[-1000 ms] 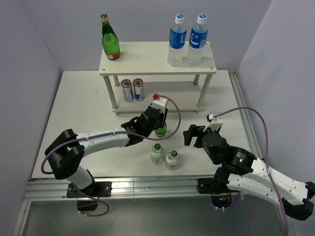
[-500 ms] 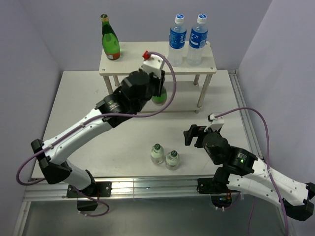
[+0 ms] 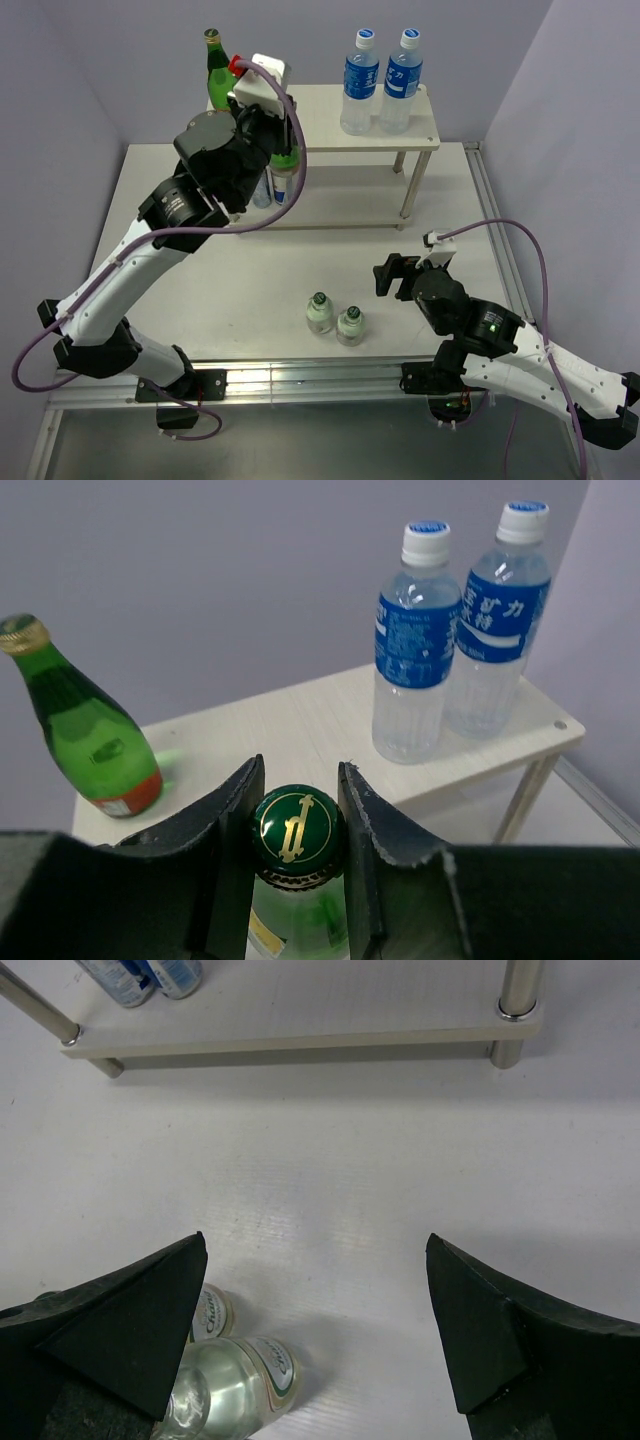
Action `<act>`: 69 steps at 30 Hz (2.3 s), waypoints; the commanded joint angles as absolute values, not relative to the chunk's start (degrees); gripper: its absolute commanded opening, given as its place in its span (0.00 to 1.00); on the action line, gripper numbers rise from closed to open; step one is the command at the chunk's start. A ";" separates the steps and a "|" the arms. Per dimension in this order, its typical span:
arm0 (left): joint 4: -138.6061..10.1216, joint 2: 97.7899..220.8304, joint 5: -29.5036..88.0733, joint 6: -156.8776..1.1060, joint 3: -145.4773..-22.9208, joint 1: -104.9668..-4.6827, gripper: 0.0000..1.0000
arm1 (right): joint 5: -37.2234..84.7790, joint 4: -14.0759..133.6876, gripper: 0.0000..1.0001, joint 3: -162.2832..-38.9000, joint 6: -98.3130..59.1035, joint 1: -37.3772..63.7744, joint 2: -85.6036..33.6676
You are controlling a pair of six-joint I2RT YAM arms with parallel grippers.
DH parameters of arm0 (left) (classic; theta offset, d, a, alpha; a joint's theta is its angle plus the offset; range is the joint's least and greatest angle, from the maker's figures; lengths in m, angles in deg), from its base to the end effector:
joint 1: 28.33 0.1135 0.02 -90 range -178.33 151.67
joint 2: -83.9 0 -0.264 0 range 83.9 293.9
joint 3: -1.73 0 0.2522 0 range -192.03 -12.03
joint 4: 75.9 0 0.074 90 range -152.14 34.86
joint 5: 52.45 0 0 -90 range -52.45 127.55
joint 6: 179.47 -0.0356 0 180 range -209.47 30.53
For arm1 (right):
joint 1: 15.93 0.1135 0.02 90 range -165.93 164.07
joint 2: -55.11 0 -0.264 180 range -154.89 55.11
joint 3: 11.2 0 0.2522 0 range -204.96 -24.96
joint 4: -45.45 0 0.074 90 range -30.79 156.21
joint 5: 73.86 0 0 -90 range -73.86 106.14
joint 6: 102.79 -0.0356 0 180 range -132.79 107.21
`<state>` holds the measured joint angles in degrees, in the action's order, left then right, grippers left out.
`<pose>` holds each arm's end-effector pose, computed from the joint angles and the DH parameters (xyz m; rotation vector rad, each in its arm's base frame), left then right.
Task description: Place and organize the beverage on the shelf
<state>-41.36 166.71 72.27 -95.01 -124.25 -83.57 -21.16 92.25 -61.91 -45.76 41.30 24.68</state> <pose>0.1723 -0.2127 0.5635 0.2625 1.4293 -0.2802 0.0834 0.0896 0.2889 -0.0115 1.9530 0.3822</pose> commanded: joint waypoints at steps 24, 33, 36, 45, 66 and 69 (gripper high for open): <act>-52.29 184.71 65.58 -95.27 -145.89 -64.63 0.00 | -23.24 90.59 0.97 -61.26 -46.19 41.81 25.06; -54.93 181.82 65.67 -94.65 -138.86 -62.78 0.52 | -23.24 90.59 0.97 -61.34 -46.27 41.82 24.88; -55.19 181.81 65.93 -94.65 -138.07 -62.51 0.63 | -23.33 90.76 0.97 -61.34 -46.28 41.82 24.88; -55.99 180.24 65.06 -93.51 -134.82 -62.07 0.74 | -23.85 90.85 0.97 -61.34 -46.54 41.99 24.88; -52.74 132.80 65.51 -74.74 -74.12 -85.27 0.98 | -15.77 87.51 0.98 -60.64 -45.40 42.43 32.78; -56.59 127.78 60.41 -69.19 -60.49 -87.29 0.99 | -15.41 89.35 1.00 -61.52 -46.10 42.69 33.40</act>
<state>-55.20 128.61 66.23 -78.55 -68.41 -85.71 -17.10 90.19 -60.90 -45.81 42.07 32.98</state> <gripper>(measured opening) 0.990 0.995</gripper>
